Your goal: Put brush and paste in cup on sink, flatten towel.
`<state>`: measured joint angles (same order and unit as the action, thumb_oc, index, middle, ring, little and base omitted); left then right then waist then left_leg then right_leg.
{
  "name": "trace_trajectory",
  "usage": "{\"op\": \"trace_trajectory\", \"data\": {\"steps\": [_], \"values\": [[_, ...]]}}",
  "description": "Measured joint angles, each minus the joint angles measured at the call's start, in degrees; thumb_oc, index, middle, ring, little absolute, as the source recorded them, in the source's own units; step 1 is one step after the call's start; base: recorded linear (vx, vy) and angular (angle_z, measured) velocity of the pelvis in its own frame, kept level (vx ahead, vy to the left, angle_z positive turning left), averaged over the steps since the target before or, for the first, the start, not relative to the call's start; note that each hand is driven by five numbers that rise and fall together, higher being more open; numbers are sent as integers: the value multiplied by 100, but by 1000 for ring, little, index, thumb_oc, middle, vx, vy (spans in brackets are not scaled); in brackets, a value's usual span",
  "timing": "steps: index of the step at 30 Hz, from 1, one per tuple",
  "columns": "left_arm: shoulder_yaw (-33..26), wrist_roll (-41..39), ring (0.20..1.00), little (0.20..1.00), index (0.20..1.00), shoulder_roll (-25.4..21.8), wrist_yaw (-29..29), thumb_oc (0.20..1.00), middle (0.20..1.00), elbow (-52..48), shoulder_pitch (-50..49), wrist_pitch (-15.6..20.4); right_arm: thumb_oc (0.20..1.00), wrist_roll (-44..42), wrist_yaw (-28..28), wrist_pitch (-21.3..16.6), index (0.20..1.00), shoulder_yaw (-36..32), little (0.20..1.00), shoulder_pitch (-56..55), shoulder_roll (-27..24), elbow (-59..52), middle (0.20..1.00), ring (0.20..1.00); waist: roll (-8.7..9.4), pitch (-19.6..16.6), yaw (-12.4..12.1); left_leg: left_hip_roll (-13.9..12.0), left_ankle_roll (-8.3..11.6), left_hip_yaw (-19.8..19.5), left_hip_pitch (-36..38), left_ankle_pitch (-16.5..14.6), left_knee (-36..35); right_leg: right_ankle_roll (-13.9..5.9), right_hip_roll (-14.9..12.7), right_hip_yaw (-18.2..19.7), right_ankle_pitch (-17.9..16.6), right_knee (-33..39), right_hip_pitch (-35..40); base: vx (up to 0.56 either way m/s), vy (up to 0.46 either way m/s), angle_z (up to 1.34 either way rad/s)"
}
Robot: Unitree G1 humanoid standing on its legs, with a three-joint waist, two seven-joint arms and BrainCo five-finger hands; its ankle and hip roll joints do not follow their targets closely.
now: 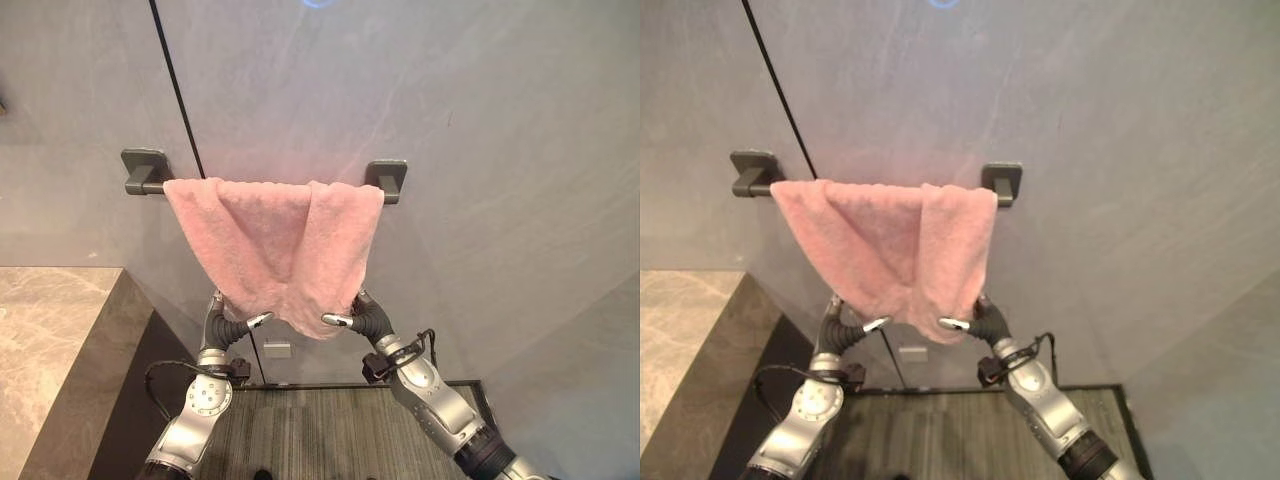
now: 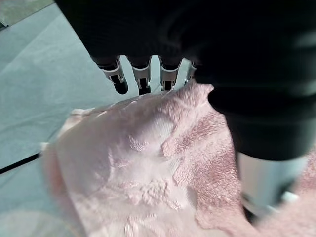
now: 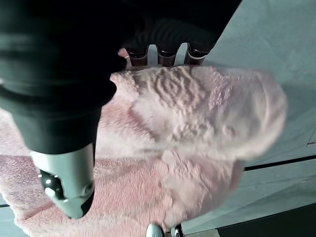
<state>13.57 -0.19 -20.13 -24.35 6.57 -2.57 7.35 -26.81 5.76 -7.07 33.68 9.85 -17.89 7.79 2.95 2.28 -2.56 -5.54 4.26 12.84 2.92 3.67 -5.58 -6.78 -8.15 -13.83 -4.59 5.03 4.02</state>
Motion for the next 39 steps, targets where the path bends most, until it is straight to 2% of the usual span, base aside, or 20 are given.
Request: {"op": "trace_trajectory", "data": {"steps": [1,2,10,17,27,28,29,30,31,39], "values": [[0,-29,200,200,200,6,6,200,200,0,0,9,363,0,-2,0,363,0,363,10,2,0,363,363,2,-1,-1,0,0,0,0,0,0,0,0,0,0,0,0,0,0,0],[-1,-103,200,200,200,7,14,200,200,-2,0,14,200,-2,-4,1,200,7,200,24,8,1,200,200,3,-2,-22,0,0,-3,0,0,-1,0,0,-2,0,0,3,0,0,0],[-16,-226,200,200,200,12,40,200,200,-48,13,33,200,-53,-112,-4,200,45,200,435,68,10,200,200,42,-28,-167,1,1,-50,-9,4,20,1,1,-47,0,0,20,-2,-2,1],[-266,-443,200,200,200,15,22,200,200,-52,12,48,200,-29,-85,-3,200,87,200,607,170,11,200,200,54,-36,-208,5,5,-99,-16,10,19,2,0,-84,2,0,41,-2,-3,3],[-788,-324,200,200,200,11,-478,200,200,-754,14,281,200,72,-77,-75,200,154,200,938,184,-346,200,200,76,-50,-302,5,12,-115,-33,13,19,2,0,-99,10,0,35,0,0,0],[-778,-312,200,200,200,12,-485,200,200,-734,13,283,498,72,-72,-110,498,157,498,934,205,-258,498,498,78,-51,-301,6,12,-114,-42,13,19,2,-1,-99,10,0,25,0,0,0],[-767,-313,244,244,244,13,-486,244,244,-694,8,286,686,69,-58,-141,686,155,686,915,259,-156,686,686,78,-51,-302,7,12,-114,-43,13,19,2,-2,-99,10,0,25,0,0,0],[-755,-313,576,576,576,13,-483,576,576,-632,6,287,1000,68,-48,-157,1000,155,1000,888,295,-34,1000,1000,78,-51,-302,6,12,-114,-43,13,19,2,-1,-99,10,0,24,0,0,0],[-746,-318,1000,1000,1000,12,-463,1000,1000,-503,7,282,1000,73,1,-148,1000,177,1000,853,314,104,1000,1000,78,-51,-299,6,12,-117,-60,13,19,3,-1,-100,10,0,13,0,0,0],[-567,-320,1000,1000,1000,15,-285,1000,1000,286,3,108,1000,365,74,-43,1000,110,1000,716,285,861,1000,1000,67,-43,-279,8,11,-108,-22,14,19,3,-2,-97,11,0,37,0,0,0]]}}
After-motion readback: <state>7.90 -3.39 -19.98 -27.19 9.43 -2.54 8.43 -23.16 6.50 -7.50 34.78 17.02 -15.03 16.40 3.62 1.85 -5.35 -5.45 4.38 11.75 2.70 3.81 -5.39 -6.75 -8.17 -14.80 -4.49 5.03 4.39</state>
